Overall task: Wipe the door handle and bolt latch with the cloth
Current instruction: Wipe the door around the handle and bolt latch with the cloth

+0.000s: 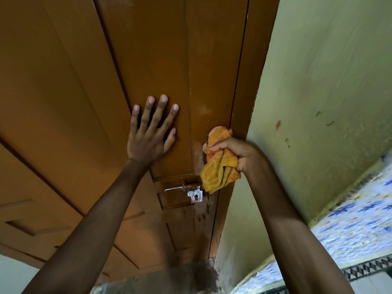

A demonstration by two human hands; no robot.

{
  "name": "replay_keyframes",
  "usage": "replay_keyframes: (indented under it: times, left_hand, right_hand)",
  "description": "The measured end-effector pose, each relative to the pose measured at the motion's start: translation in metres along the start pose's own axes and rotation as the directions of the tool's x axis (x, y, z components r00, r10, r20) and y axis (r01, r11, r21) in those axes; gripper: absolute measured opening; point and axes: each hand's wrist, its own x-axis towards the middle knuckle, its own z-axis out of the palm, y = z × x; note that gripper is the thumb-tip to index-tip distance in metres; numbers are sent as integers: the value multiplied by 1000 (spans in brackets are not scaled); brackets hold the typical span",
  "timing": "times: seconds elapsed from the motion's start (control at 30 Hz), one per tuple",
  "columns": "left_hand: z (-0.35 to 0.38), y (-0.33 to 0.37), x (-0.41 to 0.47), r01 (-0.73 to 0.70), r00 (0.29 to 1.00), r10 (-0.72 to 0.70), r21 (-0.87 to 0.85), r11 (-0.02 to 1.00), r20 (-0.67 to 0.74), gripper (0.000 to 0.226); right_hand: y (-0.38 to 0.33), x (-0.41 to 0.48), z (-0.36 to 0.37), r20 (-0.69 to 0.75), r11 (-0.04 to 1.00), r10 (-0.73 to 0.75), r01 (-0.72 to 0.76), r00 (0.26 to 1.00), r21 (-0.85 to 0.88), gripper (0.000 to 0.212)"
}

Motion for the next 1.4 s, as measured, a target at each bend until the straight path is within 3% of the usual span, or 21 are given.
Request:
replay_keyframes:
  times: [0.2,0.33,0.4,0.5,0.57,0.63,0.73,0.87,1.03,1.1,1.13,1.2,1.23,1.3,1.4]
  left_hand:
    - [-2,0,0,3,1000,-3,1,1000,-5,63]
    - [-3,-1,1,1,1000,-1,-8,1000,-5,63]
    - [-3,0,1,2,1000,-2,-13,1000,1,63]
    - [-2,0,0,2,1000,-2,-3,1000,0,63]
    - [-2,1,1,-3,1000,3,-9,1000,-7,63]
    - [-1,0,1,1,1000,-1,0,1000,-10,63]
    - [0,-1,0,-3,1000,3,12,1000,-15,63]
    - [2,-2,-1,-6,1000,7,20,1000,-19,62]
    - [2,-1,-1,-9,1000,9,22,1000,-27,61]
    - [3,-2,-1,-4,1000,5,27,1000,-26,61]
    - [3,-2,-1,-2,1000,3,28,1000,-27,61]
    - [3,-1,-1,-5,999,5,24,1000,-31,62]
    - [3,-1,-1,-6,999,7,21,1000,-32,63]
    - [3,-2,0,-7,1000,8,25,1000,-28,65]
    - [3,-3,1,-7,1000,8,33,999,-26,64]
  right_hand:
    - [7,1,-1,52,993,20,-26,998,115,14]
    - [35,8,6,7,962,-80,75,997,263,17]
    - [55,13,7,-39,955,-152,157,988,251,24]
    - [76,22,2,-152,941,-338,332,929,-63,31]
    - [91,29,-4,-148,861,-453,388,879,-328,33]
    - [106,41,-10,-129,777,-527,415,840,-474,33]
    - [121,57,-11,-139,639,-616,390,775,-663,36]
    - [123,59,-12,-115,387,-771,317,626,-866,37]
    - [126,49,-11,-116,256,-815,174,567,-951,37]
    - [127,49,-6,-154,327,-800,206,580,-922,29]
    - [124,48,-5,-204,475,-729,268,653,-838,24]
    - [116,44,-5,-217,849,-397,267,892,-456,31]
    - [115,45,-7,-173,926,-273,209,946,-315,34]
    - [115,47,-8,-155,923,-263,202,952,-326,34]
    - [111,44,3,-293,873,-425,301,857,-384,29]
